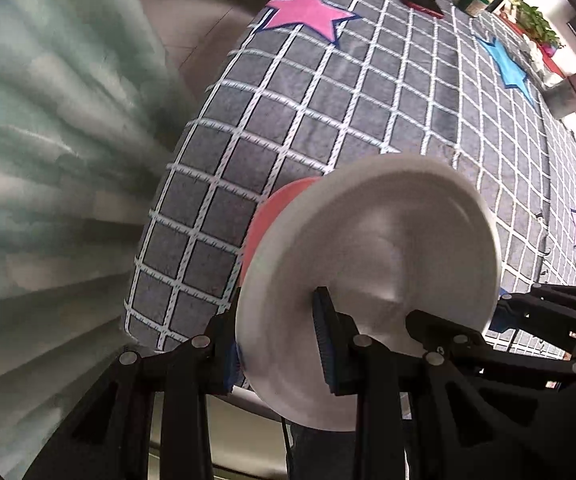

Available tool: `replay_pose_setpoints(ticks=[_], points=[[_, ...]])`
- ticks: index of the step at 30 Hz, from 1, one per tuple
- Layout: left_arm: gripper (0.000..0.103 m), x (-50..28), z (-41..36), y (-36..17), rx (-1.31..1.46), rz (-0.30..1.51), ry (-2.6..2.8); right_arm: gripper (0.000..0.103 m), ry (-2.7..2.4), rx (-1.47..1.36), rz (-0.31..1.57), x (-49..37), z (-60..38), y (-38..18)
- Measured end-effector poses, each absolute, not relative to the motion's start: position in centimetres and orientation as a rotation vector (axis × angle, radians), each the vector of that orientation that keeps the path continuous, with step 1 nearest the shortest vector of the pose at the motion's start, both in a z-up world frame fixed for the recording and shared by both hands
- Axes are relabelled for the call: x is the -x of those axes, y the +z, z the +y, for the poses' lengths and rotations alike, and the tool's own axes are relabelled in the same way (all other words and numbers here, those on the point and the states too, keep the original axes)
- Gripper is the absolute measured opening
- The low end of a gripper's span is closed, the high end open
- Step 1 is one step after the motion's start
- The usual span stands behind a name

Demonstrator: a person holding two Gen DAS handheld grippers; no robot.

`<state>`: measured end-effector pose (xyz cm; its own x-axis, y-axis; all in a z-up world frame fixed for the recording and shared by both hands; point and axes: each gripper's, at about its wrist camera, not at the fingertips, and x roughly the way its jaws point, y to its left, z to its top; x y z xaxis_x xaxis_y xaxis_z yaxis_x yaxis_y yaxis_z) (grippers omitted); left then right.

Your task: Organize plates and bowls

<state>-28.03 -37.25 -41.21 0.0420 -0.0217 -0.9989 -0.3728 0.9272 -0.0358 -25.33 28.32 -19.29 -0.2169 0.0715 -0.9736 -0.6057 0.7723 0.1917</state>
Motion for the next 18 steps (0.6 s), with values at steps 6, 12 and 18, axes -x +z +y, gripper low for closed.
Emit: replay_pose_setpoints(ticks=[6, 12, 18], points=[[0.033, 28.3, -37.3, -42.1, 0.328, 1.529, 0.285, 0.031, 0.664, 0.433, 1.707, 27.0, 29.3, -21.4], [0.033, 28.0, -37.2, -42.6, 0.328, 1.522, 0.289, 0.031, 0.649, 0.416, 1.717, 28.0, 28.2, -23.1], [0.038, 27.9, -37.3, -42.9, 0.3, 1.515, 0.304, 0.031, 0.65, 0.422, 1.704, 25.8, 26.3, -25.0]])
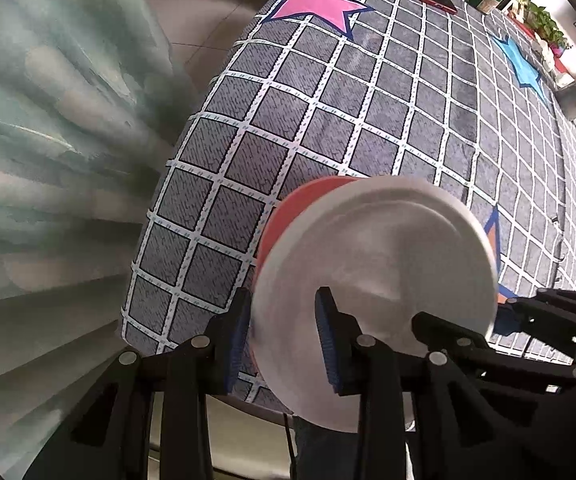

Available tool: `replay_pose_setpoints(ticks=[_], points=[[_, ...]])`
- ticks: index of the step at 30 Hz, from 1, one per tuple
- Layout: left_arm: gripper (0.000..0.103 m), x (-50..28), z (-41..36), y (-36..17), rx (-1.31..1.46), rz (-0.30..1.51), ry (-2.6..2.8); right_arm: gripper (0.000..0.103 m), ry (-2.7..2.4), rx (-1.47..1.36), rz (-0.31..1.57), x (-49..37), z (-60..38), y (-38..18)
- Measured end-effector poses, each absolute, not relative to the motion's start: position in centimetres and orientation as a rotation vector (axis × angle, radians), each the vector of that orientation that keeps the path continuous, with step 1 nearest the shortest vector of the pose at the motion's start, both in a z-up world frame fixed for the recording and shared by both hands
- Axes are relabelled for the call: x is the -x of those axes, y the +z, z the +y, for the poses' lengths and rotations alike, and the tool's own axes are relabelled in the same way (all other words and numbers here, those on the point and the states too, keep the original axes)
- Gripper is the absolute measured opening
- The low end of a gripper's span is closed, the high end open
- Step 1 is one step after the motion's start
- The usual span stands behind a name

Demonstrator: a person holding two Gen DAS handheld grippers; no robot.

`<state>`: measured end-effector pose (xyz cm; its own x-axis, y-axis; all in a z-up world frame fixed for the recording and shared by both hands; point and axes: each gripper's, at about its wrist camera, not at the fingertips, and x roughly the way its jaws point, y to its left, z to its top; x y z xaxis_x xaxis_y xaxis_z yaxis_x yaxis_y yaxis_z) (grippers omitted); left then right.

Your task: Organize plates and bowls

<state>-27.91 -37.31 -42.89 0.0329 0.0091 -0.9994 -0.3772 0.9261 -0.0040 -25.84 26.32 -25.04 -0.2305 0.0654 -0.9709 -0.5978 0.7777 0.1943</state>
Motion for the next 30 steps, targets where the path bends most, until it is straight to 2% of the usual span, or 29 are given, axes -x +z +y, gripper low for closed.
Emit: replay_pose_setpoints(ticks=[2, 6, 8, 9, 10, 11, 18, 19, 20, 21, 23, 30], points=[[0.045, 28.0, -37.3, -42.8, 0.296, 1.515, 0.316, 0.031, 0.643, 0.441, 1.689, 25.7, 26.4, -25.4], [0.065, 28.4, -36.9, -42.2, 0.287, 1.482, 0.335, 0.032, 0.646, 0.46, 1.668, 25.9, 26.9, -24.9], [0.069, 28.4, -36.6, -41.8, 0.277, 1.464, 0.349, 0.033, 0.641, 0.441, 1.665, 25.6, 26.7, -24.1], [0.076, 28.5, -36.4, -41.4, 0.288, 1.455, 0.352, 0.046, 0.636, 0.433, 1.661, 25.3, 26.5, -23.7], [0.082, 28.6, -36.3, -41.0, 0.296, 1.451, 0.356, 0.054, 0.617, 0.442, 1.645, 25.1, 26.3, -23.3], [0.083, 28.6, -36.0, -40.7, 0.31, 1.443, 0.348, 0.064, 0.597, 0.461, 1.624, 25.0, 26.2, -22.9], [0.087, 28.6, -36.7, -39.2, 0.241, 1.431, 0.315, 0.067, 0.605, 0.403, 1.581, 23.6, 24.9, -20.7], [0.087, 28.8, -36.7, -39.1, 0.247, 1.432, 0.304, 0.072, 0.6, 0.397, 1.582, 23.4, 24.8, -20.5], [0.091, 28.9, -36.7, -39.0, 0.261, 1.434, 0.285, 0.083, 0.59, 0.389, 1.58, 23.1, 24.6, -20.1], [0.103, 28.9, -36.8, -39.0, 0.268, 1.434, 0.276, 0.093, 0.585, 0.378, 1.572, 22.9, 24.3, -19.7], [0.103, 29.2, -37.1, -38.4, 0.246, 1.409, 0.271, 0.102, 0.592, 0.344, 1.566, 22.7, 23.7, -18.6], [0.103, 29.2, -38.5, -37.5, 0.206, 1.402, 0.228, 0.102, 0.573, 0.367, 1.475, 24.1, 24.1, -15.9]])
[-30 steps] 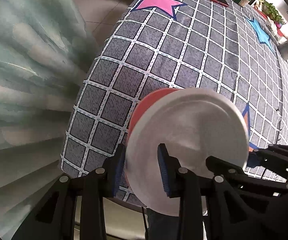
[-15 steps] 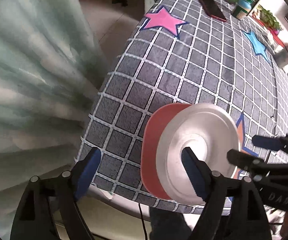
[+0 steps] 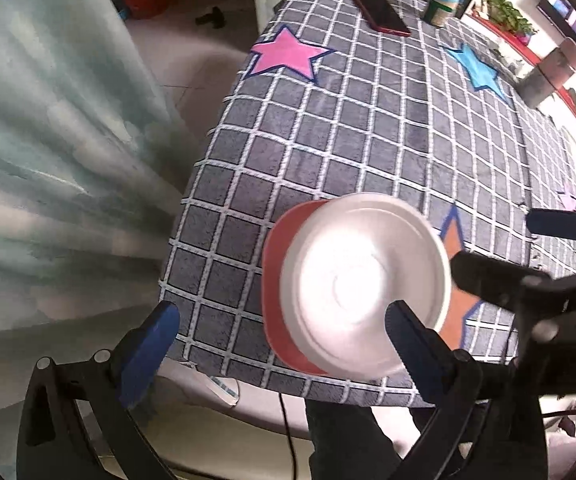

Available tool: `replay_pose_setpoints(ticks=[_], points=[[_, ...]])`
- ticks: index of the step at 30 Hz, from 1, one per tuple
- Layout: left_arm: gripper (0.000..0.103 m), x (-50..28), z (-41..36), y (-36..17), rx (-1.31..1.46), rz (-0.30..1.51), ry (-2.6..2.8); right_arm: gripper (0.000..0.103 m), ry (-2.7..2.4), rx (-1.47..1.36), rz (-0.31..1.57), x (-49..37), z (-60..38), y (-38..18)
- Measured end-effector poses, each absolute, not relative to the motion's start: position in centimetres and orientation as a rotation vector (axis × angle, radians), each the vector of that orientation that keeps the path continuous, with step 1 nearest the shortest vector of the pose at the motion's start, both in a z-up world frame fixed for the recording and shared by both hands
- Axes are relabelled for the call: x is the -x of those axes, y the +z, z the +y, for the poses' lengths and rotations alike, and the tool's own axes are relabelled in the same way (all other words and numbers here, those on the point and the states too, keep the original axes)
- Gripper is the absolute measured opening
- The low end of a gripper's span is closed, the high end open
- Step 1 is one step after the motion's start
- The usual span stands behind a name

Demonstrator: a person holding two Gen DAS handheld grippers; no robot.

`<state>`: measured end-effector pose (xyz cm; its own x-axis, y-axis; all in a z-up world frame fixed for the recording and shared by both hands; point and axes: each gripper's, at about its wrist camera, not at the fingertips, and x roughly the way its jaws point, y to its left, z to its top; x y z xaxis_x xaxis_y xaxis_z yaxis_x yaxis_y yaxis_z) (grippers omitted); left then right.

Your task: Organize plates and bowls

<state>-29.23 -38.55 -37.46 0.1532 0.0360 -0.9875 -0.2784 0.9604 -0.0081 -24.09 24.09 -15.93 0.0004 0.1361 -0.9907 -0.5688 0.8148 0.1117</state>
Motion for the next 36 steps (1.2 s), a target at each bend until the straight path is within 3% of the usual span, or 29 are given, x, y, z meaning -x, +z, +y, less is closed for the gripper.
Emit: replay_pose_setpoints(ticks=[36], points=[[0.102, 28.4, -40.4, -36.2, 0.132, 1.424, 0.219, 0.102, 0.622, 0.358, 1.515, 25.5, 24.5, -14.7]])
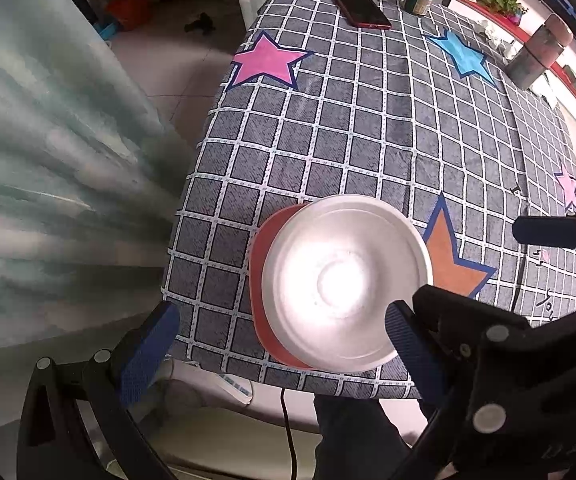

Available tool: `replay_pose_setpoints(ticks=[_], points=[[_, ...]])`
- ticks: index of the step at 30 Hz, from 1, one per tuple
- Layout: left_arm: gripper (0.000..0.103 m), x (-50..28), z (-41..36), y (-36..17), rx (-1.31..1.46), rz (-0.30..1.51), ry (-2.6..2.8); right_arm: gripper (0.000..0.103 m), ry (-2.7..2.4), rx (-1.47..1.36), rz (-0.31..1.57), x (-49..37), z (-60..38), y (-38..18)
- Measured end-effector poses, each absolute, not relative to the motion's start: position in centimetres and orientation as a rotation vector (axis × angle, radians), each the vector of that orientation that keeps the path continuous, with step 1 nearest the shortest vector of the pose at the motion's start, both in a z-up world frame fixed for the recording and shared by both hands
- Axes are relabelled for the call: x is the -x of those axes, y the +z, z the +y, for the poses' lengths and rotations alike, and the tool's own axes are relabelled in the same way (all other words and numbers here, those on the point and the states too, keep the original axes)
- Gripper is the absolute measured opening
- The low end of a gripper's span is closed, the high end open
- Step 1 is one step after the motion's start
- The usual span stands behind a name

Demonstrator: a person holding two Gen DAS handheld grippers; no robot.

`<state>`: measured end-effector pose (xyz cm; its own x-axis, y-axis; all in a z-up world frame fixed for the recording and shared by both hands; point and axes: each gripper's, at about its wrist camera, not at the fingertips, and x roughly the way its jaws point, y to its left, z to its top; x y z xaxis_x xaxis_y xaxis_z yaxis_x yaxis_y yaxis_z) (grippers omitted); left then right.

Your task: Organize plates and bowls

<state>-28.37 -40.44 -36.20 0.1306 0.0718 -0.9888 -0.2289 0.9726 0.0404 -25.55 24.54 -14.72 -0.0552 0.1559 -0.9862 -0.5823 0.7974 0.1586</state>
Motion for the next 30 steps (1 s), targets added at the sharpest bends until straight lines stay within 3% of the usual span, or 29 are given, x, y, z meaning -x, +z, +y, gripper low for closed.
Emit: replay_pose_setpoints(ticks=[30], points=[[0.103, 26.8, -40.6, -37.7, 0.091, 1.49, 0.306, 0.102, 0.668, 0.329, 1.575, 24.2, 23.9, -16.5]])
